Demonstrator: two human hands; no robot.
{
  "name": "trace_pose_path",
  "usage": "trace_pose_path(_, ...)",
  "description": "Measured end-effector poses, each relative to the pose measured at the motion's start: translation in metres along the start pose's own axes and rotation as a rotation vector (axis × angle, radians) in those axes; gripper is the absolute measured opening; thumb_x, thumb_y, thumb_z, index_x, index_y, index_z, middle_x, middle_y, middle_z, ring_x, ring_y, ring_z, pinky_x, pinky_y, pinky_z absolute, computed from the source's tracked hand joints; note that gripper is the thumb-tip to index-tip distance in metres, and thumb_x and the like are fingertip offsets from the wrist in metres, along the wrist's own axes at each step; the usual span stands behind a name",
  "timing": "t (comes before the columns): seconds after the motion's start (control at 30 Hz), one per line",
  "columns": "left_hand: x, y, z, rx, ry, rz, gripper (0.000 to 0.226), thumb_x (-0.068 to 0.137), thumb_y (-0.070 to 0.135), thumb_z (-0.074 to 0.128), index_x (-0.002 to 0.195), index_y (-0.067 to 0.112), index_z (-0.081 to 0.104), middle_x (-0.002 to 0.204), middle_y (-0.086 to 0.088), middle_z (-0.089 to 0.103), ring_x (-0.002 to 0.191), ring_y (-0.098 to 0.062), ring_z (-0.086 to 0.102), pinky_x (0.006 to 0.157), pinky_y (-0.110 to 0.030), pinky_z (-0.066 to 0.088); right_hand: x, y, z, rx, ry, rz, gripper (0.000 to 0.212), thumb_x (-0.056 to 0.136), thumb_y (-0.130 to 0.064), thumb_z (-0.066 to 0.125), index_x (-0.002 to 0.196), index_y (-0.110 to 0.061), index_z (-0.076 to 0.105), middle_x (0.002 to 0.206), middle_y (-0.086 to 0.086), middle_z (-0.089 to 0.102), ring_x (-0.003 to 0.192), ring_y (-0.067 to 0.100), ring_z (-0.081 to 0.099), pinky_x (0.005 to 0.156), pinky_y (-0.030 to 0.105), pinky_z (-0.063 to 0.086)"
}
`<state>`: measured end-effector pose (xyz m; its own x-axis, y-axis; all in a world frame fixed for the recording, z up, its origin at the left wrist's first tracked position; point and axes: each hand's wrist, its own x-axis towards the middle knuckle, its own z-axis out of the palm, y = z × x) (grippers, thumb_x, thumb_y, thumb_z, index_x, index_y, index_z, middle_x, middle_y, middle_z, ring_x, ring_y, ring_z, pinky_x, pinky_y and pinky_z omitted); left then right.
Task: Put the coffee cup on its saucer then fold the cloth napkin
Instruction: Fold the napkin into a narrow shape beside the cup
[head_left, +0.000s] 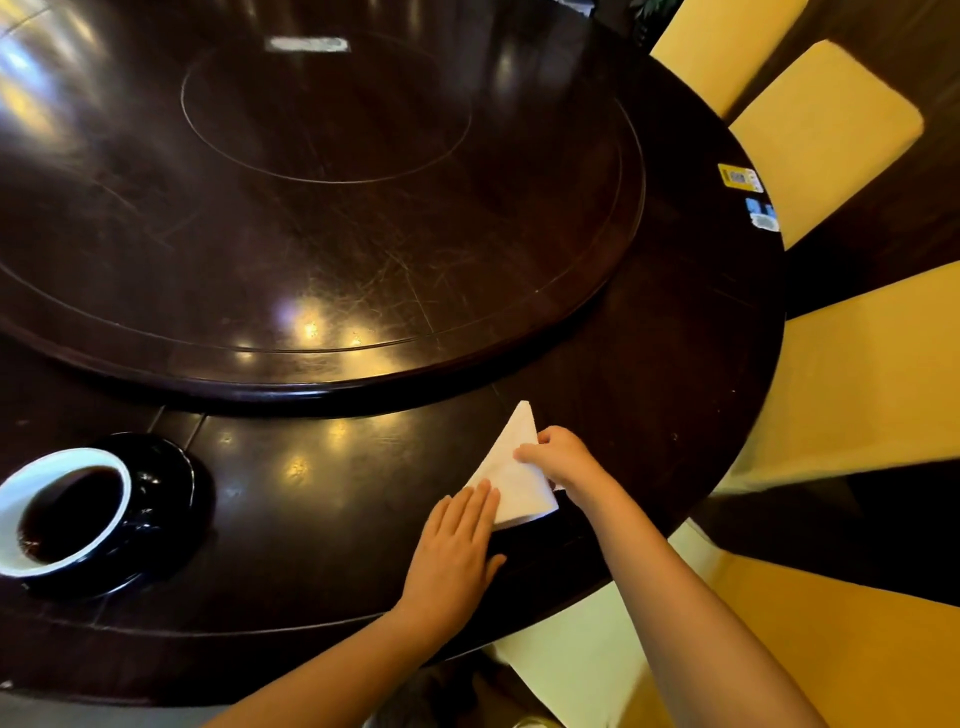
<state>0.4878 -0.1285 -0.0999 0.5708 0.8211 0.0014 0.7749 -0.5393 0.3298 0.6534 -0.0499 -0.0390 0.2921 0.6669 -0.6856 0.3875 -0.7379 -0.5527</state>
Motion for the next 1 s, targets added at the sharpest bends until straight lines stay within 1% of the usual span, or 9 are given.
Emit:
trace_pose_path(0.1,0.004,-0.008,-0.005,-0.140,0.052,-0.024,0.059,0.072,0.030,0.075,0.124,0.014,0.053,0.124,-0.004,0.061,0.109,-0.022,0.059,0.091,-0.035,0.047,-0.009,-0.005,-0.001,0.223,-0.014,0.080,0.015,0.083,-0.007,0.056,0.097,-0.007,0.049,0.086,0.009,0.055,0.074,0.021,0.055,0.069,0.036,0.050)
trace_pose_path(0.2,0.012,-0.014,-0.019,-0.508,0.145,-0.209,0.035,0.083,0.010,0.059,0.117,0.019,0.058,0.111,0.002,0.064,0.097,-0.014,0.057,0.086,-0.030,0.046,-0.019,-0.007,-0.007,0.256,0.061,0.059,0.019,0.083,-0.007,0.053,0.101,-0.006,0.051,0.070,0.009,0.055,0.046,0.014,0.046,0.043,0.021,0.039)
trace_pose_path(0.27,0.014,-0.015,-0.031,-0.717,0.089,-0.287,0.033,0.088,0.011,0.054,0.118,0.024,0.053,0.106,0.007,0.063,0.091,-0.007,0.057,0.080,-0.025,0.049,-0.024,-0.009,-0.014,0.240,0.116,0.018,0.025,0.086,-0.011,0.053,0.110,-0.008,0.053,0.070,0.010,0.058,0.044,0.013,0.046,0.039,0.022,0.038)
trace_pose_path(0.33,0.013,-0.016,-0.039,-0.813,-0.024,-0.274,0.026,0.091,0.017,0.052,0.116,0.025,0.049,0.101,0.008,0.061,0.086,-0.004,0.058,0.071,-0.017,0.049,-0.027,-0.010,-0.017,0.177,0.170,-0.019,0.034,0.090,-0.020,0.052,0.123,-0.010,0.050,0.082,0.012,0.063,0.056,0.018,0.057,0.051,0.029,0.048)
trace_pose_path(0.43,0.009,-0.018,-0.048,-0.890,-0.085,-0.295,0.014,0.093,0.021,0.050,0.107,0.025,0.051,0.092,0.012,0.058,0.081,-0.001,0.057,0.065,-0.008,0.044,-0.027,-0.006,-0.009,-0.193,0.416,-0.273,0.041,0.094,-0.034,0.044,0.129,-0.012,0.050,0.119,0.011,0.061,0.108,0.027,0.055,0.088,0.039,0.045)
trace_pose_path(0.57,0.009,-0.021,-0.062,-0.912,-0.090,-0.319,0.015,0.093,0.019,0.051,0.106,0.025,0.054,0.090,0.011,0.059,0.080,-0.003,0.058,0.065,-0.010,0.045,-0.032,-0.009,0.021,-0.127,0.288,-0.709,0.043,0.092,-0.041,0.034,0.104,-0.014,0.065,0.105,-0.002,0.064,0.104,0.011,0.051,0.090,0.026,0.040)
trace_pose_path(0.67,0.008,-0.017,-0.071,-0.889,-0.096,-0.275,0.013,0.092,0.019,0.052,0.103,0.023,0.056,0.088,0.010,0.060,0.076,-0.001,0.057,0.065,-0.011,0.044,-0.026,-0.011,0.035,0.005,0.274,-0.667,0.045,0.087,-0.049,0.042,0.072,-0.011,0.059,0.070,-0.005,0.058,0.070,0.009,0.054,0.067,0.029,0.042)
trace_pose_path(0.73,0.007,-0.016,-0.075,-0.911,-0.095,-0.281,0.012,0.092,0.019,0.052,0.102,0.022,0.058,0.088,0.005,0.063,0.075,-0.004,0.058,0.066,-0.016,0.045,-0.022,-0.013,0.039,0.100,0.366,-0.623,0.052,0.089,-0.043,0.052,0.054,-0.006,0.041,0.050,-0.001,0.039,0.049,0.011,0.037,0.053,0.034,0.034)
trace_pose_path(1.0,-0.004,-0.028,-0.091,-0.904,-0.088,-0.323,0.008,0.092,0.022,0.052,0.089,0.028,0.057,0.059,0.011,0.054,0.051,0.007,0.051,0.054,-0.010,0.037,-0.023,-0.031,0.045,0.107,0.528,-0.487,0.066,0.092,-0.045,0.044,0.051,0.006,0.040,0.044,0.009,0.037,0.046,0.022,0.035,0.051,0.046,0.038)
